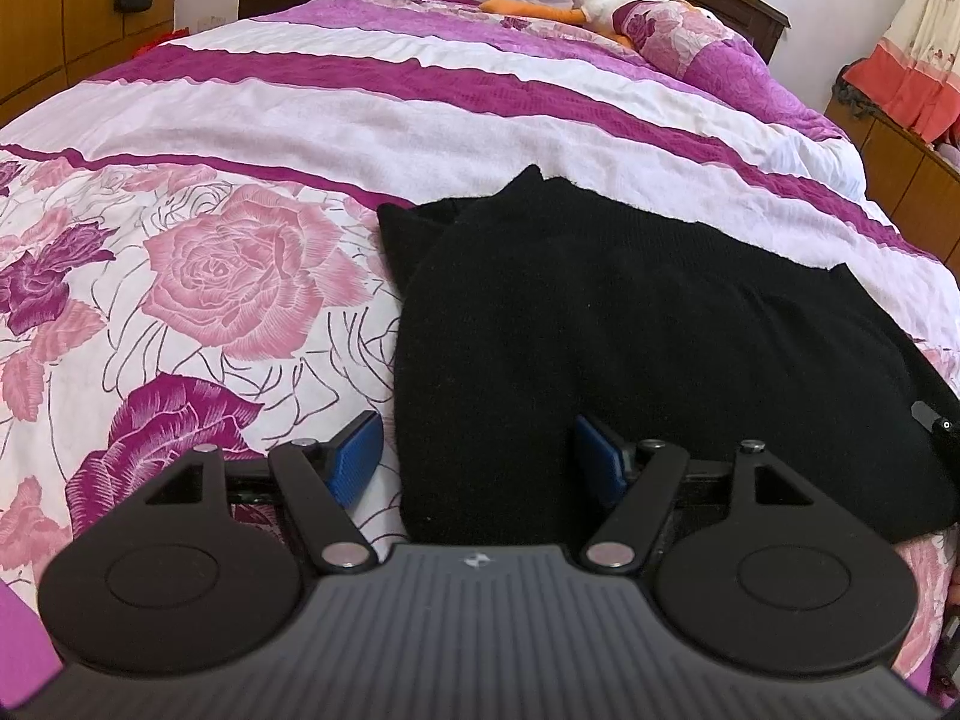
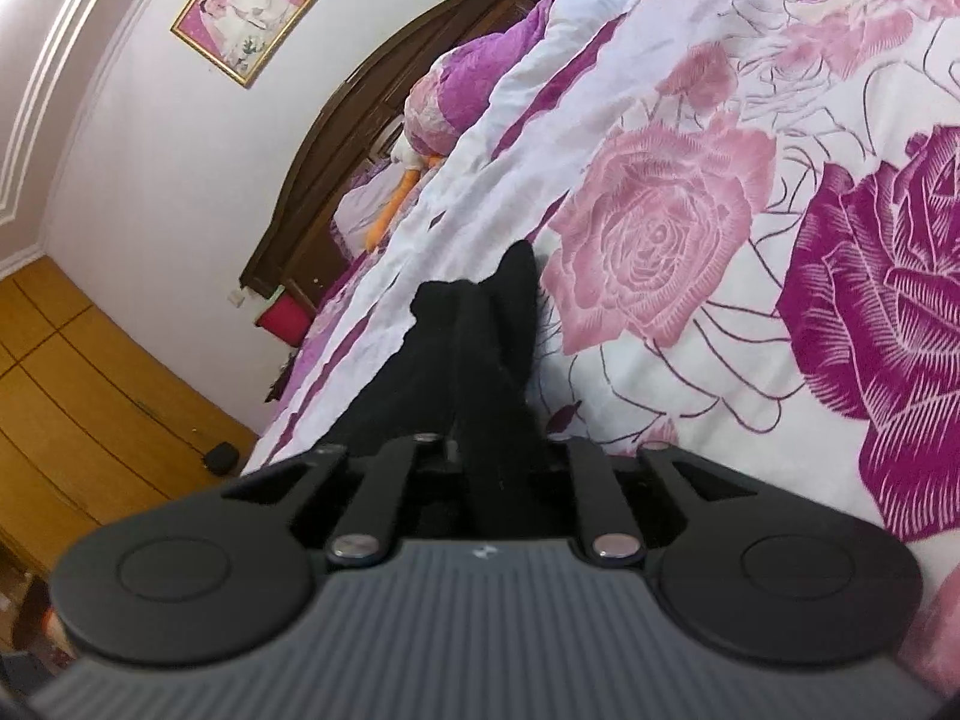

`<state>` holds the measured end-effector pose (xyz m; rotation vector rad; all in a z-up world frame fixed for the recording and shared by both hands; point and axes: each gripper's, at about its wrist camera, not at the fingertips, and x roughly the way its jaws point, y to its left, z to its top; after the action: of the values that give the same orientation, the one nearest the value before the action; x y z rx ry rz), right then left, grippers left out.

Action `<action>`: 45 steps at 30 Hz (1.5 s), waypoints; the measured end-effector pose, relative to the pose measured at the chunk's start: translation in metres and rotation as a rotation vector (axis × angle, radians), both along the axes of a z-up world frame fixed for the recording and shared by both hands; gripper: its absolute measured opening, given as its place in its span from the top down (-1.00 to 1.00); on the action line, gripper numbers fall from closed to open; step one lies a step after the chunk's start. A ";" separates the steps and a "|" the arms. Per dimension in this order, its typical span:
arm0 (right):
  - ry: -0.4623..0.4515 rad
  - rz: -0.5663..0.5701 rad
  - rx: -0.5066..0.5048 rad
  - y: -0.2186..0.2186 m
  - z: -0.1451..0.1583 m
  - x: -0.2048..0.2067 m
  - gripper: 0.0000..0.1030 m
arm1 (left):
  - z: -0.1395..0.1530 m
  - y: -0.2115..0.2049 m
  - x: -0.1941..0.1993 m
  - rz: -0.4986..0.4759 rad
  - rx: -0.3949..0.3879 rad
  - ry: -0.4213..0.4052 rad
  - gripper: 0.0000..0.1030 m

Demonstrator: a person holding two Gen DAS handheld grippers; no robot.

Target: Fold small clothes

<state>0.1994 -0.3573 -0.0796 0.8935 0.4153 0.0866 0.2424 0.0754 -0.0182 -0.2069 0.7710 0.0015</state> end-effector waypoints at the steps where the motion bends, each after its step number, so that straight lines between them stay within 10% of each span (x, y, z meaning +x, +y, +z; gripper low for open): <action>1: -0.003 -0.001 -0.003 0.001 0.001 0.000 0.75 | 0.001 0.000 0.000 0.002 -0.002 0.003 -0.46; 25: -0.129 0.146 -0.053 0.041 0.094 0.022 0.77 | 0.025 0.020 -0.014 0.017 0.003 0.004 -0.46; 45: -0.195 0.450 -0.295 0.219 0.138 0.064 0.77 | 0.033 0.076 -0.035 0.095 -0.023 -0.048 -0.46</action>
<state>0.2637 -0.1385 0.0586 0.4838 0.4280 0.5094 0.2072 0.1510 0.0151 -0.2640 0.7129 0.0777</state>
